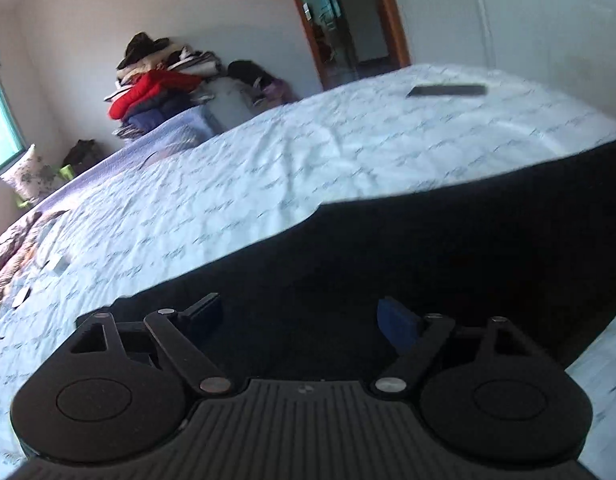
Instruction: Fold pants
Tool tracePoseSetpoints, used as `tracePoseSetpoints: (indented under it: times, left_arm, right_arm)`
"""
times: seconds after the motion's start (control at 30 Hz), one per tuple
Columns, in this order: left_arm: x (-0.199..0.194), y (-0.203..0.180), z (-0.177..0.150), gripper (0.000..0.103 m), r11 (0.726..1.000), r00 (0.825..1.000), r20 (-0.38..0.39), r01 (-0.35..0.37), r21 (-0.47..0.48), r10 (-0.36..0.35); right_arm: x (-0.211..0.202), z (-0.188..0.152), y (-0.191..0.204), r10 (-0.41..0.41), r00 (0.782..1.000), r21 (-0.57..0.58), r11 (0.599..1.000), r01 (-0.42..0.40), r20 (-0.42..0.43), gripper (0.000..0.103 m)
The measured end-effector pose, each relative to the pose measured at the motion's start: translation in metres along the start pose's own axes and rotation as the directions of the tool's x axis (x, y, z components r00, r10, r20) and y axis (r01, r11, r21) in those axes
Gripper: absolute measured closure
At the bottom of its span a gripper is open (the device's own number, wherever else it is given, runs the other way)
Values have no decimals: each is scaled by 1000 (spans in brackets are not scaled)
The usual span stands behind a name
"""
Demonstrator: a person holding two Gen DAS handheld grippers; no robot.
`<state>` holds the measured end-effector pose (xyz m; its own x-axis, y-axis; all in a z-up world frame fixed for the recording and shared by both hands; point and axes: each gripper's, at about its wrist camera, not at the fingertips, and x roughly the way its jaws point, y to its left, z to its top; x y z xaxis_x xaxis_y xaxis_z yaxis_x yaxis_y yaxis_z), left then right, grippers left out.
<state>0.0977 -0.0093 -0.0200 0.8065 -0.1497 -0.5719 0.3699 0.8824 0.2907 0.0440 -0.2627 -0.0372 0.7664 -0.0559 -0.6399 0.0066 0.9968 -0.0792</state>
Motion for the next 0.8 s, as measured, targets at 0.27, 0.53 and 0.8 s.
tracePoseSetpoints:
  times: [0.27, 0.53, 0.8]
  left_arm:
    - [30, -79, -1, 19, 990, 985, -101, 143, 17, -141]
    - [25, -162, 59, 13, 929, 935, -48, 354, 113, -350]
    - [53, -204, 73, 13, 921, 925, -90, 377, 99, -369]
  right_arm:
    - [-9, -45, -33, -17, 998, -12, 1000, 16, -57, 21]
    - [4, -51, -73, -12, 1000, 147, 989, 13, -14, 17]
    - [-28, -49, -114, -116, 992, 181, 978, 107, 43, 17]
